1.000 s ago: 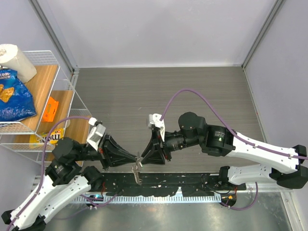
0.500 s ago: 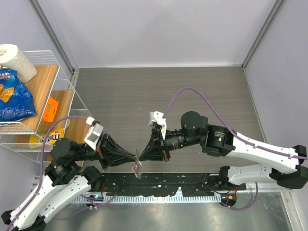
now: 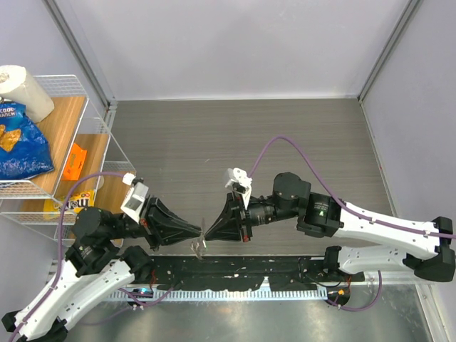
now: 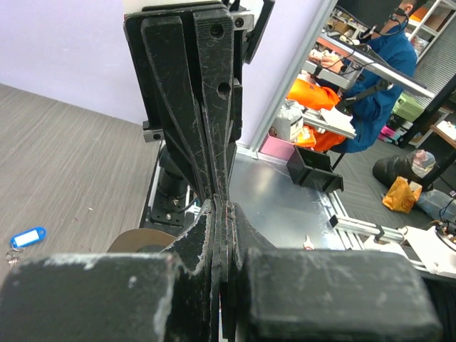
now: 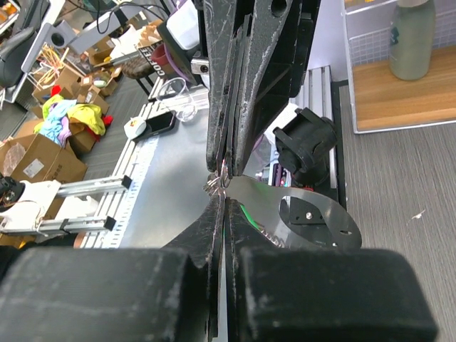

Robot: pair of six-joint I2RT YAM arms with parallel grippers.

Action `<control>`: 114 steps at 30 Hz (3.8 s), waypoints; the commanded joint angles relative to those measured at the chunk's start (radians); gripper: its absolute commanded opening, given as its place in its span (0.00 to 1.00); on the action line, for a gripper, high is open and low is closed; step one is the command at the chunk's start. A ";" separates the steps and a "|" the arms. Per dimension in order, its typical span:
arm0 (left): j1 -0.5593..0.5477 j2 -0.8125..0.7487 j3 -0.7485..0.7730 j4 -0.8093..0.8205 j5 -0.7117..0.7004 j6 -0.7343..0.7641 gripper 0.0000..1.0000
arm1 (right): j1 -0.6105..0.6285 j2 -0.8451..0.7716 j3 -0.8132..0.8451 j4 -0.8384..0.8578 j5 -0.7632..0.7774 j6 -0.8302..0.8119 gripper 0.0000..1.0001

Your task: Put the keys on the keyring

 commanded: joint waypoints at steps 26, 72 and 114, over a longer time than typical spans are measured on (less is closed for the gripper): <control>0.001 -0.023 0.007 0.170 -0.098 -0.031 0.00 | 0.003 -0.126 -0.067 0.141 0.135 0.039 0.30; 0.001 -0.019 -0.014 0.201 -0.132 -0.041 0.00 | 0.010 -0.003 0.033 0.215 0.140 0.039 0.29; 0.001 0.096 0.125 -0.226 0.092 0.047 0.34 | 0.020 0.166 0.419 -0.511 0.002 -0.186 0.05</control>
